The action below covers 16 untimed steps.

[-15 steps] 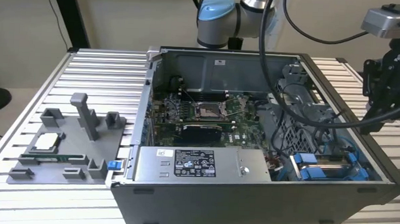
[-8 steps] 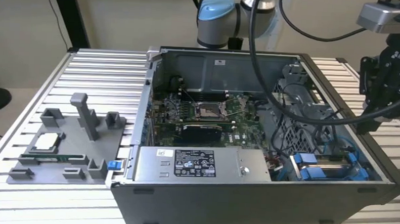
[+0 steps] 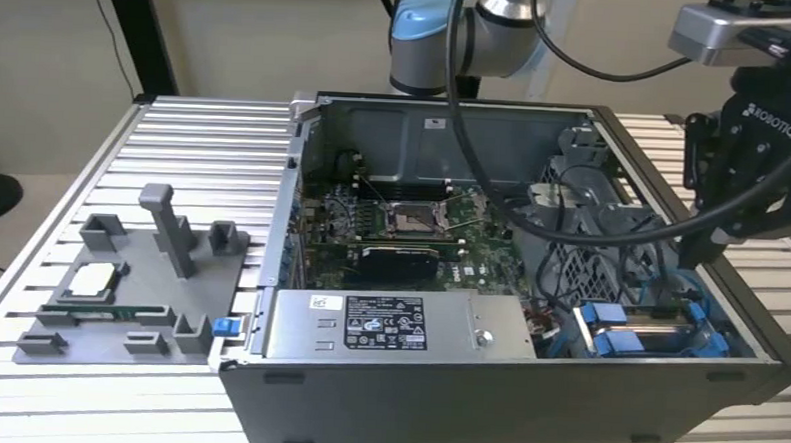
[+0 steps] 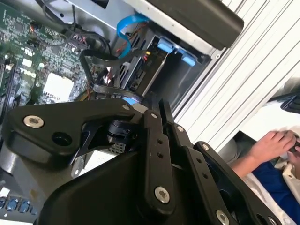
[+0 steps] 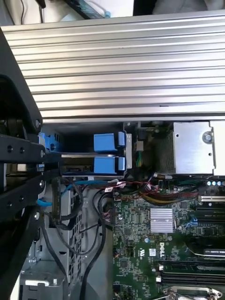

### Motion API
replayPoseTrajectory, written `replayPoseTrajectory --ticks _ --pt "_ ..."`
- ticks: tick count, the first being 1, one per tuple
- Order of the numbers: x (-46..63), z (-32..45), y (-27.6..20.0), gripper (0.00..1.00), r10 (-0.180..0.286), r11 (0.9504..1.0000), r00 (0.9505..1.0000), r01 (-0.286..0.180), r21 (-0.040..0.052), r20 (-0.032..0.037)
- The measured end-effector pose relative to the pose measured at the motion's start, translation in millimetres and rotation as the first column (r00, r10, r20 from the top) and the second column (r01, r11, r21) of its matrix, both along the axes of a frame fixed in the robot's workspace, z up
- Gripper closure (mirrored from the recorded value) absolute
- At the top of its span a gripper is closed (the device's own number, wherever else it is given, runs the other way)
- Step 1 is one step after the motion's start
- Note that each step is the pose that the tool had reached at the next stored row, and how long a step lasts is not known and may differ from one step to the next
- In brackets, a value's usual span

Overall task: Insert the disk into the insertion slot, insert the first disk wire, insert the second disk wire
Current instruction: 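Insert the second disk wire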

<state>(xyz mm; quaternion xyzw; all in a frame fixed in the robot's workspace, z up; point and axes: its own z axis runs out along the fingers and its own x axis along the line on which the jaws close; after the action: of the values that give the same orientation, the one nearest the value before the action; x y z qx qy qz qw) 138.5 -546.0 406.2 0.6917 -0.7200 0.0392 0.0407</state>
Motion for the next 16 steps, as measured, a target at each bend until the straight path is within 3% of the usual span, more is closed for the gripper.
replayPoseTrajectory --ticks 9,13,16 --pt "-20.4 0.3 -3.8 1.00 0.000 1.0000 1.0000 0.000 0.0019 0.0009" --pt "-20.5 -1.5 -4.4 1.00 0.000 0.9998 0.9999 0.000 0.0210 0.0170" --pt "-20.4 -4.6 -4.3 1.00 0.000 0.9997 0.9997 -0.001 0.0258 0.0241"
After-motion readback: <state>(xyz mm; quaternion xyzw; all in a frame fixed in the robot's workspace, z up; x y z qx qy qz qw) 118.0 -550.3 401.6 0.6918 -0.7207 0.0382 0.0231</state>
